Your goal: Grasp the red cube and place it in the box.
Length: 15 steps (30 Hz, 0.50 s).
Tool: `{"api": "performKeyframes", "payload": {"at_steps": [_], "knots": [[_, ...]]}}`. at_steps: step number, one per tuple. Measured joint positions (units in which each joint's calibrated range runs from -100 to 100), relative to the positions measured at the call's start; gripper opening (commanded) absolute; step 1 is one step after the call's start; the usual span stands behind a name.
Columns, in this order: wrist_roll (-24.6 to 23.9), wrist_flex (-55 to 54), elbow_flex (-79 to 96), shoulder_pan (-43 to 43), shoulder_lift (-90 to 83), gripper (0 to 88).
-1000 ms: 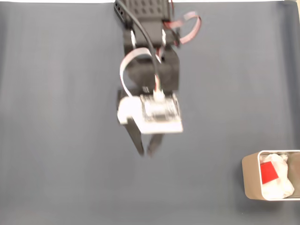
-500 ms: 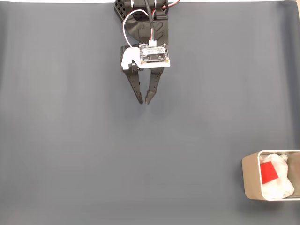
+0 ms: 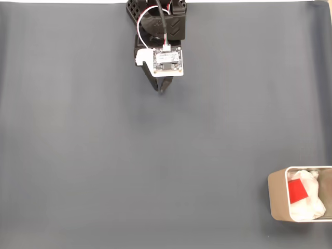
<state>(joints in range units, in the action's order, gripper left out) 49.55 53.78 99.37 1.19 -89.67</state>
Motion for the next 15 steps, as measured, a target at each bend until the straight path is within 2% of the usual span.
{"api": "performKeyframes", "payload": {"at_steps": [15], "knots": [[-0.6,17.1,0.0,-1.3,-9.6,0.0]]}}
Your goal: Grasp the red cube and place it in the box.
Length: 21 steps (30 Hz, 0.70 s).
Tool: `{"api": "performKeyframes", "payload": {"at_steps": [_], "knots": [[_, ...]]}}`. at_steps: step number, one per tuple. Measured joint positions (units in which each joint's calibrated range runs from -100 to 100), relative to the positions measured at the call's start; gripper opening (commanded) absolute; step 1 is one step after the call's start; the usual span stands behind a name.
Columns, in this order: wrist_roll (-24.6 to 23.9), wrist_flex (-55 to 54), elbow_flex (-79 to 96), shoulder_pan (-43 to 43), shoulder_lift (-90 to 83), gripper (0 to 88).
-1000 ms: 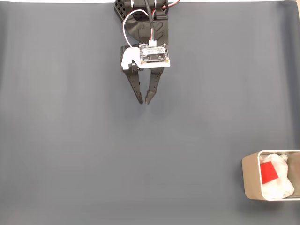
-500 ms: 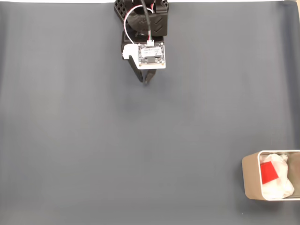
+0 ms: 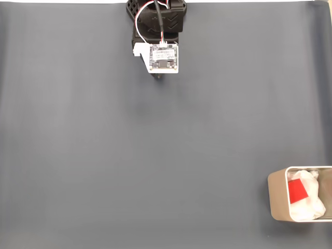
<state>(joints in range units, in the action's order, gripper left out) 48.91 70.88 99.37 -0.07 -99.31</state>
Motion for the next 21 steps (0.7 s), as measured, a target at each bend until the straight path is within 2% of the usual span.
{"api": "performKeyframes", "payload": {"at_steps": [6,21], "knots": [[0.4,3.3,0.0,0.0,-0.7,0.3],[0.0,3.7,0.0,0.0,-0.7,0.3]]}}
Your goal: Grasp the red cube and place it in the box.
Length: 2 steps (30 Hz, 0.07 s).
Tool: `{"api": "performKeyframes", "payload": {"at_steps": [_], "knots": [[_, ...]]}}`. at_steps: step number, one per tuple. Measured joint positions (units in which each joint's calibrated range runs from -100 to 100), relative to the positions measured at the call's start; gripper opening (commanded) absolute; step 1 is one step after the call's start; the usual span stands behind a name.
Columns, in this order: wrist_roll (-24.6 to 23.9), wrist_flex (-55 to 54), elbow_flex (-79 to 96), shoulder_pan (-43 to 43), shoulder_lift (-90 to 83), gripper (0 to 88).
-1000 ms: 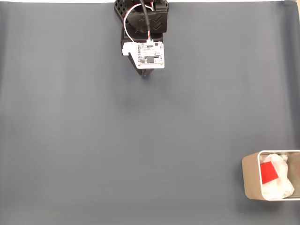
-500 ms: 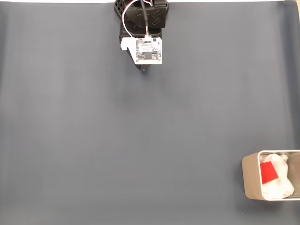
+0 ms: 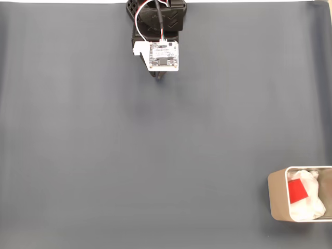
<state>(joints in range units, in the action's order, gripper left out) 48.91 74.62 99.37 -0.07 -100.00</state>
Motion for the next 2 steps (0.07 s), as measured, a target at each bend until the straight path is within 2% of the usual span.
{"api": "performKeyframes", "payload": {"at_steps": [2], "knots": [[0.0,0.0,0.0,0.0,0.0,0.3]]}}
